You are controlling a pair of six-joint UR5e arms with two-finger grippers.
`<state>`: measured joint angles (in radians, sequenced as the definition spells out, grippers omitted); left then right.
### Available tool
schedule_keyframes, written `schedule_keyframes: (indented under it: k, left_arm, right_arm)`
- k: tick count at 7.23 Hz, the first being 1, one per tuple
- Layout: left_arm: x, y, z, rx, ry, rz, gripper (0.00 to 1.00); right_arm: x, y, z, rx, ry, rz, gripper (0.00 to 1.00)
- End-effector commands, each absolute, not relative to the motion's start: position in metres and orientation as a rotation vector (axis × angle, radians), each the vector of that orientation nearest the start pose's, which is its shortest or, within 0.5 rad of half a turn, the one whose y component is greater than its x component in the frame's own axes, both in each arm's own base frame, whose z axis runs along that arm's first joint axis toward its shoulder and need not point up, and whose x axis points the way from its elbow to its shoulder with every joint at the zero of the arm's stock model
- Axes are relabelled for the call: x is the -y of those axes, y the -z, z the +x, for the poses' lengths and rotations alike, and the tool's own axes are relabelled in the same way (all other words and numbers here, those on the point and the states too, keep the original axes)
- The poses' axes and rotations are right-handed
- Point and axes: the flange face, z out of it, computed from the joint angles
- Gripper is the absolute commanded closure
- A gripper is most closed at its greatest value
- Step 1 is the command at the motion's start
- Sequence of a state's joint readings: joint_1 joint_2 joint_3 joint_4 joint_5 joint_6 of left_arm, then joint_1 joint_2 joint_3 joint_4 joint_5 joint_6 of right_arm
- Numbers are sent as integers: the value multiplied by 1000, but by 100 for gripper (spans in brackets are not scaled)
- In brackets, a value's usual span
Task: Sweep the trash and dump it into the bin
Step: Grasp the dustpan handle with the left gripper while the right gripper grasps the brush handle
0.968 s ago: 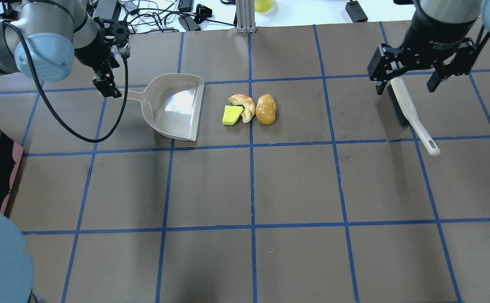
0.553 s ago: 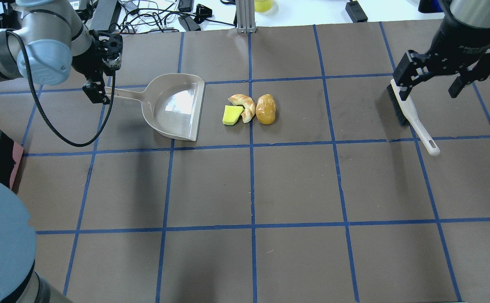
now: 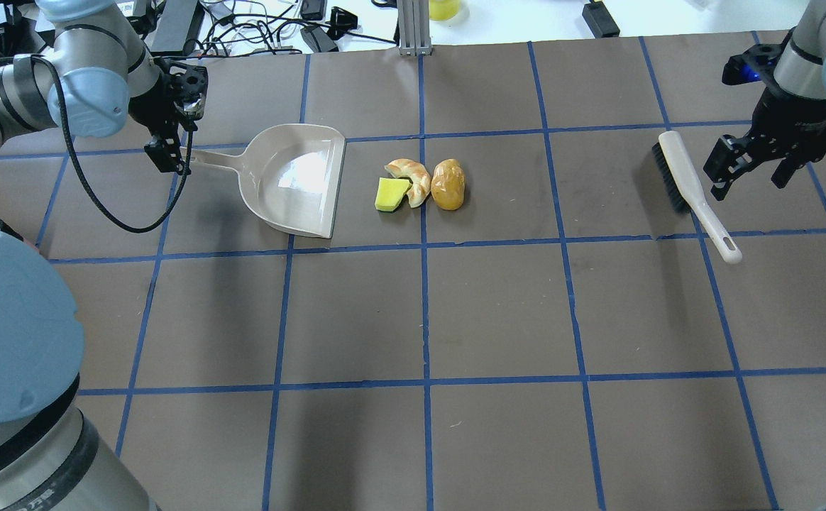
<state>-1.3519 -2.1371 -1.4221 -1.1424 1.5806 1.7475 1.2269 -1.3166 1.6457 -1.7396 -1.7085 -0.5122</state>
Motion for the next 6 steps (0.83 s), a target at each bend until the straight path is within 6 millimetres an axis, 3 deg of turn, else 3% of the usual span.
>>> schedule_keyframes:
  k: [1, 2, 3, 4, 5, 6]
  left_arm:
    - [703, -245, 18, -2278, -27, 2173, 2]
    - [702, -243, 17, -2273, -29, 2180, 2]
    - [703, -242, 17, -2276, -28, 2180, 2]
    - [703, -241, 13, -2278, -32, 2179, 12]
    - [703, -241, 12, -2296, -32, 2156, 28]
    - [703, -240, 12, -2306, -35, 2149, 36]
  right_arm:
    - [568, -275, -88, -3174, -281, -395, 8]
    - [560, -255, -85, -3189, -241, -394, 6]
    - [558, -247, -83, -3179, -250, -386, 6]
    - [554, -238, -84, -3162, -291, -370, 9]
    - [547, -231, -101, -3152, -320, -308, 9]
    - [542, -229, -109, -3152, -338, -266, 9]
